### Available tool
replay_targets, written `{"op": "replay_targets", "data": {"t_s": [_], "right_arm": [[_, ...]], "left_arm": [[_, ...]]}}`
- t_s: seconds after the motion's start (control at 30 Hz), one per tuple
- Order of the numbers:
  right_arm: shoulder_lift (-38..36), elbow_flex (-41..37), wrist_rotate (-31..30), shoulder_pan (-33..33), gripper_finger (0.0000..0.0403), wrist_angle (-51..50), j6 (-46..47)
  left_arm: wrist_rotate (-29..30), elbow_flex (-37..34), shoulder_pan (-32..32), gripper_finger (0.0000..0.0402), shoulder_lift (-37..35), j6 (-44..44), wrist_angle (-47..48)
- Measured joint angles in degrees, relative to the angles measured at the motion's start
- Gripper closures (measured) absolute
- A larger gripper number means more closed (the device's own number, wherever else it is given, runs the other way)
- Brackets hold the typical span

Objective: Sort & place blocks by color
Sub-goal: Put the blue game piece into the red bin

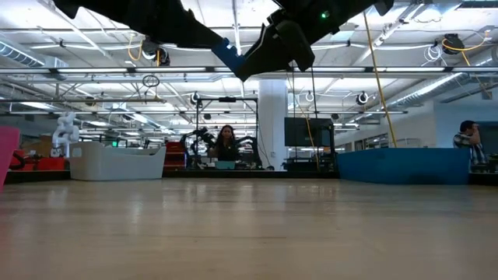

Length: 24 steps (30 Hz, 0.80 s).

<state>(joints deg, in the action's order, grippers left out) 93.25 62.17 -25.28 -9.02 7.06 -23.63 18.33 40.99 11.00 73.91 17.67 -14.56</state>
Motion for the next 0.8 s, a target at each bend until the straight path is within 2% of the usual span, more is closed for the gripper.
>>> {"op": "replay_targets", "data": {"t_s": [0.8], "right_arm": [[0.07,-0.04,0.09,0.81,0.0271,1.35,0.39]], "left_arm": [[0.26,0.0,-1.29,0.0198,0.0,-1.71,1.02]]}}
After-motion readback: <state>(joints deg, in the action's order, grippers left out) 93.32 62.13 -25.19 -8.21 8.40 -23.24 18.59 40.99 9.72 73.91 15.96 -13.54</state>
